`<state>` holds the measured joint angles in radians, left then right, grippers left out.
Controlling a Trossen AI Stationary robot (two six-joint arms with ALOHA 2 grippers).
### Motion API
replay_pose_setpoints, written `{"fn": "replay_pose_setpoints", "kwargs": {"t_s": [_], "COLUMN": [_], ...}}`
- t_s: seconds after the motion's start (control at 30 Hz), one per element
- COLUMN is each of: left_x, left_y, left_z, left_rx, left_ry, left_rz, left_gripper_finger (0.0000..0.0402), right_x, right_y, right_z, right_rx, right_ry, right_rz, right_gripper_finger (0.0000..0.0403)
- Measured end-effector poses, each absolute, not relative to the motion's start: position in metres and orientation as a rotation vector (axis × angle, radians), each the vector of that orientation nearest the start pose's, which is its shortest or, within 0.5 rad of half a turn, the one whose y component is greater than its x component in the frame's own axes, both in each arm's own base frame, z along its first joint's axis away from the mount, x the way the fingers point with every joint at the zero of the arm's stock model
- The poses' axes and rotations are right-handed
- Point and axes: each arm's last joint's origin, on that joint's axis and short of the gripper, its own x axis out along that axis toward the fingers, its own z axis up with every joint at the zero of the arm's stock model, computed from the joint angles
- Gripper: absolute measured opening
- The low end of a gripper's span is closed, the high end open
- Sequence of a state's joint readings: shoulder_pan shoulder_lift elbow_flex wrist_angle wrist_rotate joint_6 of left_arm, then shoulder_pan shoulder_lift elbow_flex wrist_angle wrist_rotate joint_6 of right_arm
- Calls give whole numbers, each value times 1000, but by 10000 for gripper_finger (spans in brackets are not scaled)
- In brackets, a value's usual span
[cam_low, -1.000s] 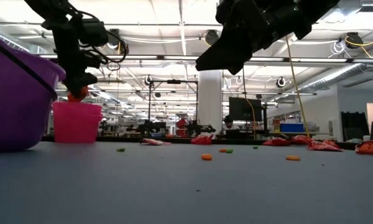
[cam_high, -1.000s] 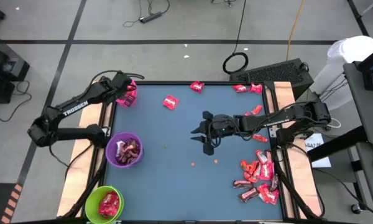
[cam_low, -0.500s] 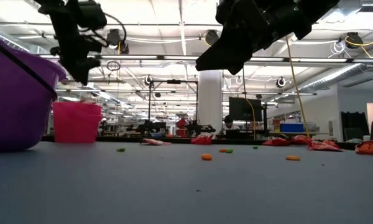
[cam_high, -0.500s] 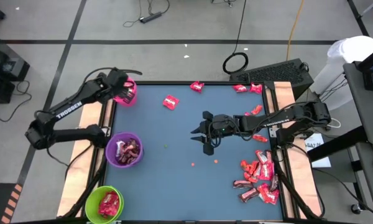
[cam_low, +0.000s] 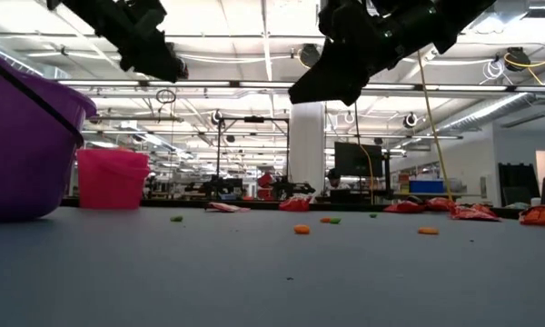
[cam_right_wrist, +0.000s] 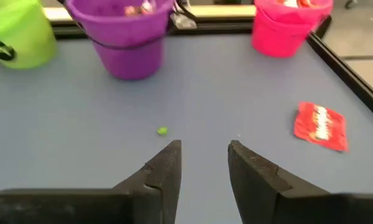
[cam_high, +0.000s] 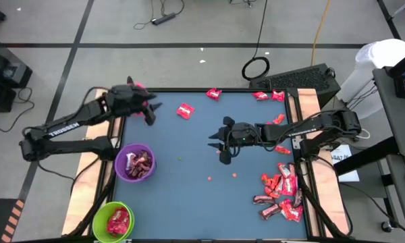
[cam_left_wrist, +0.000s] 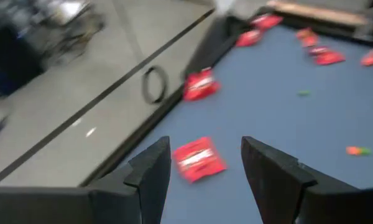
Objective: Organize candy in baskets
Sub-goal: Put the orange chocolate into the pink bucket
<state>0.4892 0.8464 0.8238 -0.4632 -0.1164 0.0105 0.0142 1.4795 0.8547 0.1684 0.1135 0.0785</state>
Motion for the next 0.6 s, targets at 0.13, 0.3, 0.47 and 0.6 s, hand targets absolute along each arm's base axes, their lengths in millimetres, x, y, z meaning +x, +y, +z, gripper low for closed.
{"fn": "replay_pose_setpoints", "kwargs": {"t_s": [0.13, 0.3, 0.47, 0.6], "left_x": [167, 180, 190, 201], "left_y": [73, 62, 56, 54], "left_z": [283, 258, 248, 237], "left_rx": [-57, -77, -71, -67], "left_ry": [412, 316, 243, 235], "left_rz": [478, 402, 355, 333], "left_gripper_finger": [202, 202, 202, 202], "right_x": [309, 289, 263, 243], "right_y": [-2, -17, -37, -54], "right_z": [231, 233, 230, 228], "right_rx": [42, 105, 152, 196], "right_ry": [502, 629, 820, 931], "right_rz": [-148, -225, -360, -515], "right_gripper_finger": [164, 230, 259, 256]}}
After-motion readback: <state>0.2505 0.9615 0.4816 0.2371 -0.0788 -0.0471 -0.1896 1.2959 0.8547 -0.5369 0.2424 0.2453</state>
